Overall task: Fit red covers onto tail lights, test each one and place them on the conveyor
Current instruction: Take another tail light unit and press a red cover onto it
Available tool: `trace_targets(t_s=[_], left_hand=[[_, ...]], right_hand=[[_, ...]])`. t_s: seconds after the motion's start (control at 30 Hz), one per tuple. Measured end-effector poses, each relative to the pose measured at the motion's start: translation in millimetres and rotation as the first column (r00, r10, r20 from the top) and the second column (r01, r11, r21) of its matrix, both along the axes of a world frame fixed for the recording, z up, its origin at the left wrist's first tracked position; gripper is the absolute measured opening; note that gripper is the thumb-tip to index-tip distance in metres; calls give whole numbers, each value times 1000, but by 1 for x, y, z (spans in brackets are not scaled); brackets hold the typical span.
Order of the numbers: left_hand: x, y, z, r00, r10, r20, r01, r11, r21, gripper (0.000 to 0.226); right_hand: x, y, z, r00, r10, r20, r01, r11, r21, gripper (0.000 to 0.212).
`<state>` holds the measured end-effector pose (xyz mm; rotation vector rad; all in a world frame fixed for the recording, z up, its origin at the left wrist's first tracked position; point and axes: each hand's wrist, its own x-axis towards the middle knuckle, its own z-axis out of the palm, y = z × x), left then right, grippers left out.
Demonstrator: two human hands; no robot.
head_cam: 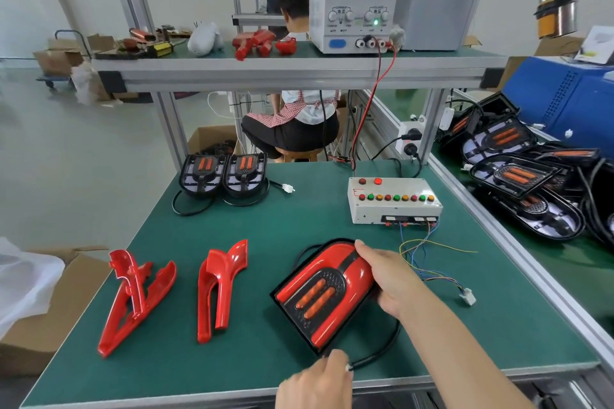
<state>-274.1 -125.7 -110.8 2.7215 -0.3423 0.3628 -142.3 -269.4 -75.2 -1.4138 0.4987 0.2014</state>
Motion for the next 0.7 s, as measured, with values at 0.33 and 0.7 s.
trace_targets(t_s=[0.33,0.7], left_hand=[[9,-25,4,986,-122,115,114,991,73,41],[54,-35,30,949,-264,171,247,962,112,40]], right_hand=[[21,4,-2,957,263,118,-165,836,-524,37],[-63,-55,8,856,391,339,-65,731,-680,28]])
